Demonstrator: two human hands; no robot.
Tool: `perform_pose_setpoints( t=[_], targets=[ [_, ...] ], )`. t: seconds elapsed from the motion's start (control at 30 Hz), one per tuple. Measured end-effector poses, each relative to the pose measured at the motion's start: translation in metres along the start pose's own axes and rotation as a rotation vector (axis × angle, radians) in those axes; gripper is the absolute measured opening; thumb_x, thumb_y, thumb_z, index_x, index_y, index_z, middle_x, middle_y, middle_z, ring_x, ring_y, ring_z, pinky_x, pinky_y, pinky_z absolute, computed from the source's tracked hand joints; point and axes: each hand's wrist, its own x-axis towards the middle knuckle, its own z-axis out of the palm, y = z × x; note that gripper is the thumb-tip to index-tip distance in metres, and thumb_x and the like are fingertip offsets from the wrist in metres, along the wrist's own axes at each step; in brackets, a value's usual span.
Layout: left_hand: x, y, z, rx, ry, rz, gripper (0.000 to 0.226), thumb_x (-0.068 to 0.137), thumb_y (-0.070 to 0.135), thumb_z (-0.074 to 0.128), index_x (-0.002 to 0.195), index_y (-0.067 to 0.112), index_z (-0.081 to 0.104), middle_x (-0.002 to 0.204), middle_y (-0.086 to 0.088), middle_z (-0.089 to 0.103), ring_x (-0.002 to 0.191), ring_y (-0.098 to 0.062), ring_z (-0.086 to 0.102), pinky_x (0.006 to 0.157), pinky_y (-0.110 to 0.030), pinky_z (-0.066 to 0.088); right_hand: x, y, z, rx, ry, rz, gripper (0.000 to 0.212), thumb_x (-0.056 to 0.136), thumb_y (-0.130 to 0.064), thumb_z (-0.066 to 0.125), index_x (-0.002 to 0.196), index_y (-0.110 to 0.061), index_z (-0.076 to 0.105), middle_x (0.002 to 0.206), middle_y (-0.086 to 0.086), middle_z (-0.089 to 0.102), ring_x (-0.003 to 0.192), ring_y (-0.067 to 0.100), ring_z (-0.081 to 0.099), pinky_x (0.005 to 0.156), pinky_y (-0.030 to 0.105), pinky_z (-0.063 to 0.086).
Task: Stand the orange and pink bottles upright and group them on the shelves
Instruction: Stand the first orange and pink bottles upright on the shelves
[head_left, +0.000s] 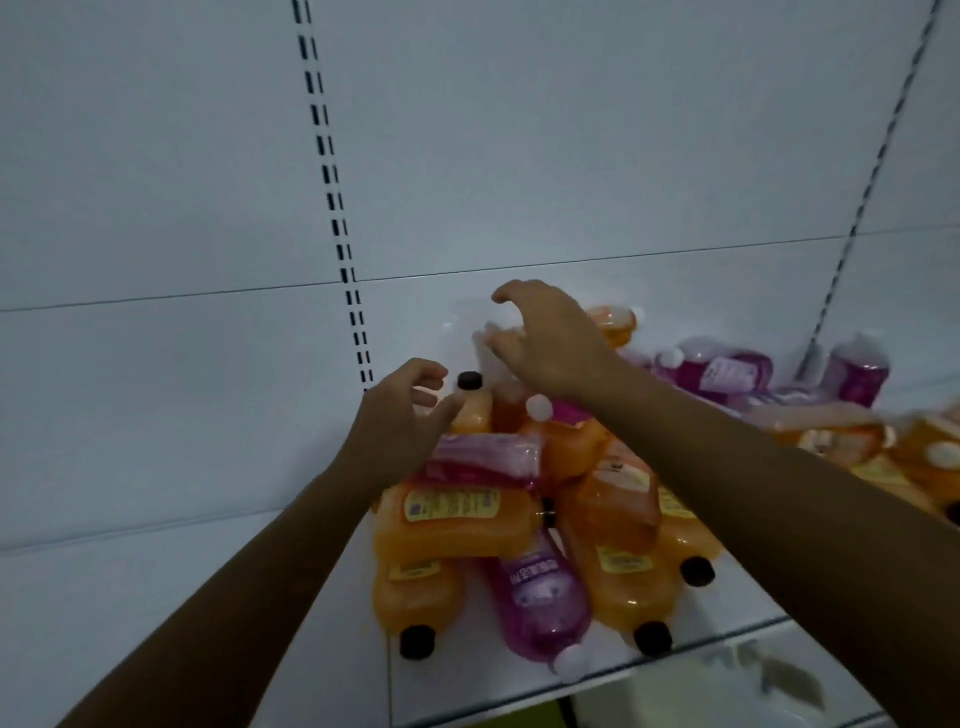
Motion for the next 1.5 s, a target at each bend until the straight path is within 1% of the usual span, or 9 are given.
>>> perform_pose_setpoints(
  t=[0.13,0.33,0.57,0.67,0.87,1.03,1.23,1.4,1.5],
  targets=[
    [0.027,0.023,0.033,-0.071,-0.105,-0.094,0.064,0.086,0.042,0.065,0.141,0.018,0.041,0.124,-0.002,0.055,0.105,-0.018,0.057,0.08,-0.026,0.047,-0.003,0.061,-0.021,-0.006,0.036,0.26,0.054,0.089,-0.042,0.059,0.134,-0.017,0.046,0.136,0.009,0.047,0.121,0.027,0.047,0.097,0.038,0.041],
    [0.058,0.038,0.066,-0.089,-0.122,-0.159,0.07,0.089,0.045,0.062,0.148,0.025,0.029,0.148,-0.005,0.043,0.131,-0.025,0.045,0.1,-0.044,0.045,0.001,0.126,-0.032,0.15,0.019,0.528,0.075,0.089,-0.056,0.053,0.144,-0.011,0.031,0.147,0.019,0.036,0.13,0.036,0.042,0.099,0.042,0.041],
    [0.07,0.048,0.081,-0.166,-0.118,-0.047,0.031,0.091,0.028,0.063,0.121,0.024,0.054,0.094,0.021,0.057,0.099,-0.011,0.058,0.08,-0.028,0.05,0.008,0.143,-0.019,0.323,-0.053,0.503,0.08,0.088,-0.06,0.053,0.147,-0.013,0.028,0.151,0.013,0.036,0.132,0.031,0.041,0.104,0.044,0.04],
    [0.07,0.045,0.083,-0.215,-0.109,-0.042,0.017,0.08,0.038,0.061,0.096,0.035,0.056,0.093,0.016,0.066,0.094,-0.012,0.065,0.086,-0.043,0.055,0.009,0.144,-0.018,0.327,-0.013,0.469,0.079,0.087,-0.059,0.055,0.146,-0.011,0.032,0.148,0.012,0.039,0.13,0.029,0.044,0.101,0.041,0.041],
    [0.064,0.048,0.076,-0.287,0.0,-0.046,0.024,0.086,0.015,0.069,0.1,0.034,0.061,0.091,0.019,0.064,0.092,-0.007,0.063,0.09,-0.039,0.054,0.011,0.134,-0.023,0.334,0.067,0.383,0.081,0.083,-0.06,0.06,0.144,-0.012,0.036,0.146,0.01,0.043,0.13,0.026,0.045,0.104,0.04,0.041],
    [0.056,0.041,0.048,-0.372,0.138,-0.123,0.049,0.09,0.029,0.066,0.135,0.015,0.053,0.113,0.006,0.063,0.107,-0.018,0.061,0.088,-0.042,0.055,0.015,0.109,-0.019,0.415,0.086,0.316,0.082,0.08,-0.062,0.063,0.143,-0.015,0.038,0.143,0.008,0.046,0.127,0.023,0.048,0.104,0.042,0.043],
    [0.023,0.015,-0.016,-0.51,0.345,-0.179,0.015,0.093,0.021,0.061,0.108,0.023,0.061,0.117,-0.007,0.06,0.103,-0.029,0.064,0.063,-0.031,0.059,0.025,0.031,-0.002,0.737,0.04,0.188,0.073,0.082,-0.026,0.074,0.142,-0.01,0.037,0.118,-0.004,0.052,0.104,0.01,0.054,0.086,0.021,0.049],
    [-0.035,-0.021,-0.091,-0.545,0.352,-0.328,0.073,0.079,0.012,0.077,0.138,0.031,0.039,0.131,-0.004,0.051,0.113,-0.025,0.06,0.082,-0.041,0.059,0.041,-0.054,0.034,1.0,-0.09,0.061,0.066,0.078,0.001,0.071,0.136,-0.011,0.041,0.121,0.001,0.054,0.104,0.013,0.062,0.081,0.025,0.055],
    [-0.084,-0.054,-0.145,-0.498,0.397,-0.432,0.078,0.072,0.007,0.081,0.14,0.021,0.045,0.129,-0.008,0.056,0.111,-0.027,0.062,0.083,-0.043,0.059,0.048,-0.124,0.064,1.086,-0.252,-0.066,0.065,0.078,0.004,0.07,0.134,-0.016,0.046,0.123,0.002,0.054,0.101,0.012,0.064,0.08,0.025,0.055]
  ],
)
